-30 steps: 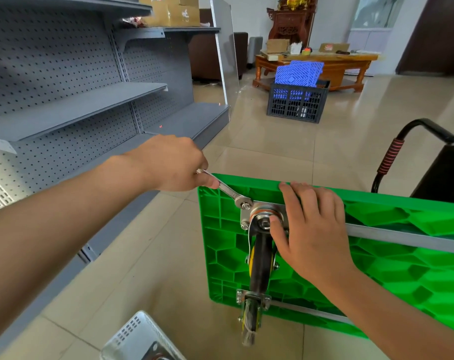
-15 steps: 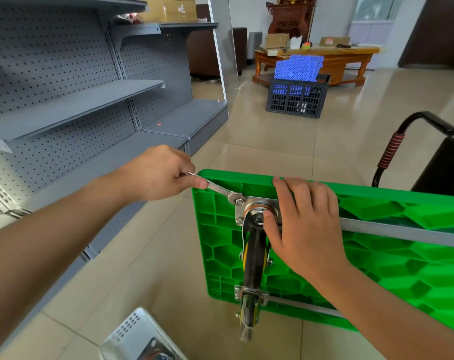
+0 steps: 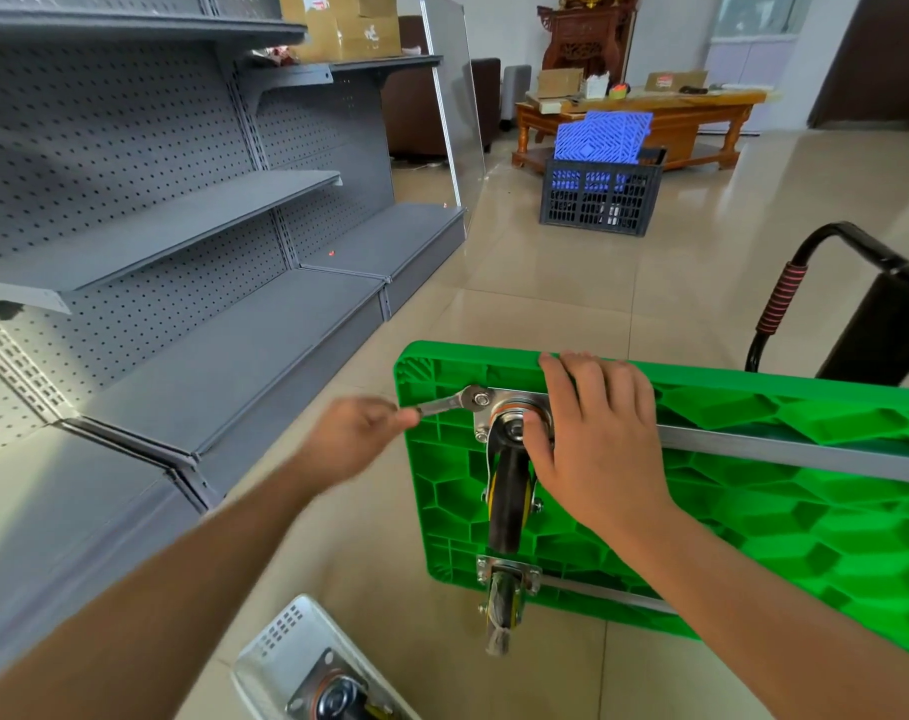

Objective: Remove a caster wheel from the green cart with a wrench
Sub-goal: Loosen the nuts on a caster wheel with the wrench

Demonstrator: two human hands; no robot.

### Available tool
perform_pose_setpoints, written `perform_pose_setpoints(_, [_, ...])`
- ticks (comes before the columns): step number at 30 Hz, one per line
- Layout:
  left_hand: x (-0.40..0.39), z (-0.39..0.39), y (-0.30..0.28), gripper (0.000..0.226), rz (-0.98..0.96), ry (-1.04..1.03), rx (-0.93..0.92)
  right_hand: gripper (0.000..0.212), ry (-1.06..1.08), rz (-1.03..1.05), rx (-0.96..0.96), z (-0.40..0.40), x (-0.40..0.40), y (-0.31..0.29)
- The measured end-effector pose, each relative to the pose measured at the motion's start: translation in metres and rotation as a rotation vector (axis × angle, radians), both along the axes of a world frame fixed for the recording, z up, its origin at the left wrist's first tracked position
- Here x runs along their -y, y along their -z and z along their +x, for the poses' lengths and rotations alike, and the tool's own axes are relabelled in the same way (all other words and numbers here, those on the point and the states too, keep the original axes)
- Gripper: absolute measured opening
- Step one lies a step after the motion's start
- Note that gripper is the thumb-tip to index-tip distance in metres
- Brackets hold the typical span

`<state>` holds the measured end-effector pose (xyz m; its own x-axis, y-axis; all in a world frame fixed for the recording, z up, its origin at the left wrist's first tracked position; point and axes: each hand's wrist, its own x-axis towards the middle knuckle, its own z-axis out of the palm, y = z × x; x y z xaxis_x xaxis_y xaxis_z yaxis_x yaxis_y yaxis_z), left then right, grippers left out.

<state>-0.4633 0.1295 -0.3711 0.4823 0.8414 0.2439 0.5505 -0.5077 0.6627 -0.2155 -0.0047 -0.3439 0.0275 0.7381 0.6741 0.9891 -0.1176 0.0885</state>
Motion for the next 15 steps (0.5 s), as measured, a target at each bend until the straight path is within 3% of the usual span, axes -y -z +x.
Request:
perform_pose_setpoints(3, [0.043, 0.027, 0.056, 0.06, -0.288, -0.115, 0.034, 0.056, 0.002, -0.016, 0.007, 0.002, 0.002, -0.002])
perform_pose_setpoints(6, [0.048, 0.033, 0.055, 0.053, -0.271, -0.139, 0.018, 0.057, 0.018, -0.039, 0.009, 0.0, 0.001, -0.003])
perform_pose_setpoints(12, [0.037, 0.016, 0.037, 0.039, -0.287, 0.126, 0.004, 0.056, 0.007, 0.011, 0.005, 0.001, -0.002, 0.002])
perform_pose_setpoints(15, [0.034, 0.01, 0.017, 0.039, -0.248, 0.103, -0.03, 0.055, 0.001, 0.027, 0.018, 0.002, -0.002, 0.001])
